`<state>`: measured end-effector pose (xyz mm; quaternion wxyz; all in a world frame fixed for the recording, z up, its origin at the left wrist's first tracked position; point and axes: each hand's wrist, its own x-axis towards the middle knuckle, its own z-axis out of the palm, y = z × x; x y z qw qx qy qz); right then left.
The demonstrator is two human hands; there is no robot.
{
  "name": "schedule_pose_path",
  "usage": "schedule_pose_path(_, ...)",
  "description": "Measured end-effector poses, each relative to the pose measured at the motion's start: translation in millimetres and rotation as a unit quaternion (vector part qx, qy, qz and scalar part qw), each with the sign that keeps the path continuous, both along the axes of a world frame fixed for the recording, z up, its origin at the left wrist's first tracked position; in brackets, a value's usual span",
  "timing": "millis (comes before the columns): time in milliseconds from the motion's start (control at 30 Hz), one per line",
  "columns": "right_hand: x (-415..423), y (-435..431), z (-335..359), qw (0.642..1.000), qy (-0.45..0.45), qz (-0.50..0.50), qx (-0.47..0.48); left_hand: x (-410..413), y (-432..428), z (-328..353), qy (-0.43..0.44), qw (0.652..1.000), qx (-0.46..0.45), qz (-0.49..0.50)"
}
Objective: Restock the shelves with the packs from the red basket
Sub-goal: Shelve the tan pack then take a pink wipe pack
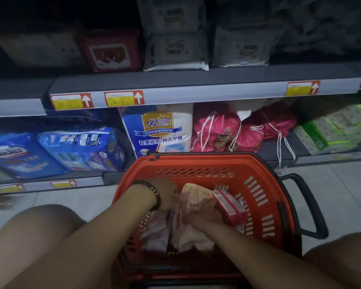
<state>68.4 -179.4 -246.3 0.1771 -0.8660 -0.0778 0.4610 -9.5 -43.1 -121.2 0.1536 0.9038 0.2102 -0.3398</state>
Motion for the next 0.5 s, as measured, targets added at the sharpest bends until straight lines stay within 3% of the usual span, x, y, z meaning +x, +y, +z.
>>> schedule_pose_path(100,16,-5,16,0.993,0.045,-0.080,0.076,-10,13,7,-0.011,0.999,0.004,0.048)
schedule_pose_path(200,28,-14,35,0.984,0.089,-0.080,0.131,-22,21,16,-0.034,0.994,-0.018,0.100)
schedule_pose_path(333,35,-30,69,0.968,0.094,-0.059,0.224,-39,22,30,-0.136,0.955,-0.131,0.228)
schedule_pose_path(433,40,-32,108,0.948,0.093,-0.001,0.306,-56,20,42,-0.207,0.859,-0.319,0.344)
schedule_pose_path(500,44,-29,133,0.928,0.106,0.027,0.355,-63,30,37,-0.254,0.745,-0.460,0.410)
